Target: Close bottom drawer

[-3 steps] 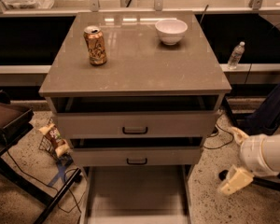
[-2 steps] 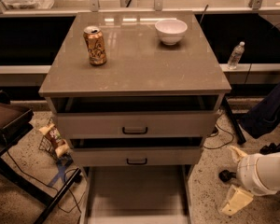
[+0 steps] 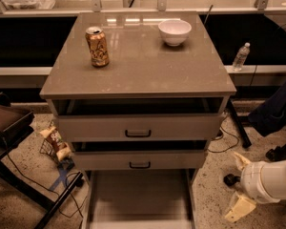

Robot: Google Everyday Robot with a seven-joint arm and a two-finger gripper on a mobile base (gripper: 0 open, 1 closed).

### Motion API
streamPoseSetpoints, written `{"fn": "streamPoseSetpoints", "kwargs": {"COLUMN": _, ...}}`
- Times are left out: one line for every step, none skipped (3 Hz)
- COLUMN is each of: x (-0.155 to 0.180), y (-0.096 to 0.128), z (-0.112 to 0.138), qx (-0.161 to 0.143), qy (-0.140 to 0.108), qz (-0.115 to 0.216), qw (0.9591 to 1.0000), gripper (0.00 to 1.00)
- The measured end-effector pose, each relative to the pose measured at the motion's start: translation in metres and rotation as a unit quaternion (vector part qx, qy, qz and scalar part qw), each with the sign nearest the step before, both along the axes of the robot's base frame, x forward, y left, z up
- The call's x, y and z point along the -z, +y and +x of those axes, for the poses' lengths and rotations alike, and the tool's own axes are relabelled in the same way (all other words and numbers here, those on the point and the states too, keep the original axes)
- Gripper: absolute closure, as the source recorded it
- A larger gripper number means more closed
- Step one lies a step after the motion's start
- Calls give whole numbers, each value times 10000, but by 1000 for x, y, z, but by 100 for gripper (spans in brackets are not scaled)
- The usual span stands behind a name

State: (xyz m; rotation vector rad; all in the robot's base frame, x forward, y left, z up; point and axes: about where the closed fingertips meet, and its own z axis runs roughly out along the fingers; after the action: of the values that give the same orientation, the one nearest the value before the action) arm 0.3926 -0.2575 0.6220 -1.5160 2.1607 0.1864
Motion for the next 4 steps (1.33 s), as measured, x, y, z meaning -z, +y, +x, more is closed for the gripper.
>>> {"fn": "streamPoseSetpoints", "kwargs": {"x": 43, "y": 2, "z": -7, "qx": -25, "qy": -53, "qz": 317, "qw": 9995, "gripper": 0}}
{"fn": "streamPoseSetpoints", "kwargs": {"x": 92, "y": -1, "z": -14, "qx": -186, "qy": -203, "qz": 573, "qw": 9980, "gripper": 0}}
{"fn": "streamPoseSetpoints", "kwargs": {"x": 148, "y": -5, "z": -25, "qx": -434, "qy": -295, "qz": 773, "qw": 9956, "gripper": 0}}
{"fn": "streamPoseSetpoints", "kwargs": {"x": 198, "y": -15, "z": -41, "qx": -598, "qy": -272, "qz": 877, "qw": 9940, "gripper": 0}}
